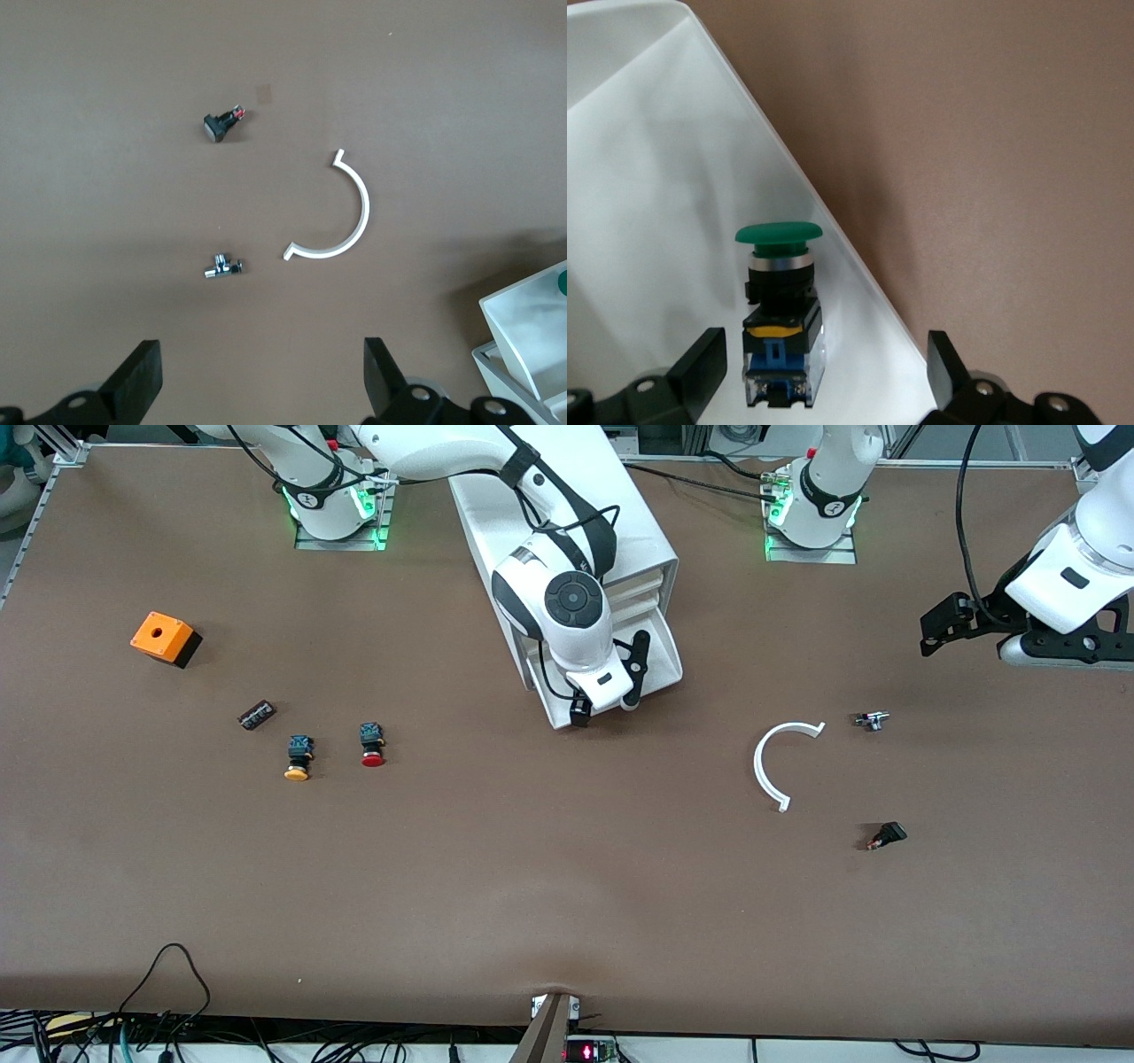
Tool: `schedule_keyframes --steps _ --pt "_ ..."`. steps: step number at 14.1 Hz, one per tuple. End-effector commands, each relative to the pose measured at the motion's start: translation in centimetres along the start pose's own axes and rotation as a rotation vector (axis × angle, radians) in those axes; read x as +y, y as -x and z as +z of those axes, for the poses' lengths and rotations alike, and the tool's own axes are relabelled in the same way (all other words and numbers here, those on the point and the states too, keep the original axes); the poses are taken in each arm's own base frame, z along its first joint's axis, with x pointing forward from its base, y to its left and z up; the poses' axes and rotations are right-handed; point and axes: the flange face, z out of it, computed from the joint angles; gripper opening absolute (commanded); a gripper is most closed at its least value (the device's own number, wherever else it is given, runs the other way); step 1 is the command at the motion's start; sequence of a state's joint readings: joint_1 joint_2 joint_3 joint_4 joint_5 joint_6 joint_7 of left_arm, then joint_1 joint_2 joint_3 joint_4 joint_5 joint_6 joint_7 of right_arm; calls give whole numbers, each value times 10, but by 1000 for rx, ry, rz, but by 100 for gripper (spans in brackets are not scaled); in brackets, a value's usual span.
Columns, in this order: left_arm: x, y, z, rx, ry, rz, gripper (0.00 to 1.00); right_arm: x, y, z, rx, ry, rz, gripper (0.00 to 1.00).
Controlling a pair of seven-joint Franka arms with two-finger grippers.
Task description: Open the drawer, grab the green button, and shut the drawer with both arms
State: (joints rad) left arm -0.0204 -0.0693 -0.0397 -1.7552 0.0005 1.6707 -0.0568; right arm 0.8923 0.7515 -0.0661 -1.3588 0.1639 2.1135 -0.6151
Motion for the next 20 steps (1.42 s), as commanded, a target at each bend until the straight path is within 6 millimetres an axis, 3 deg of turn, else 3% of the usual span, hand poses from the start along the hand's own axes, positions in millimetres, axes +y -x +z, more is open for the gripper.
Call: schedule_keyframes --steps 1,6,11,18,20 --pt "-6 2 -6 -15 -3 -31 100 -3 -5 -2 8 -17 7 100" --pt "-1 -15 -2 -17 -2 -30 100 0 -3 1 8 -20 -2 99" --pt "1 -15 -2 -14 -21 -23 100 4 -1 12 1 -22 4 97" --pt "-2 -18 2 -17 -20 -27 100 4 -3 3 14 -16 3 75" --pt "-2 -18 2 -20 -20 -31 100 5 -3 3 13 -14 3 74"
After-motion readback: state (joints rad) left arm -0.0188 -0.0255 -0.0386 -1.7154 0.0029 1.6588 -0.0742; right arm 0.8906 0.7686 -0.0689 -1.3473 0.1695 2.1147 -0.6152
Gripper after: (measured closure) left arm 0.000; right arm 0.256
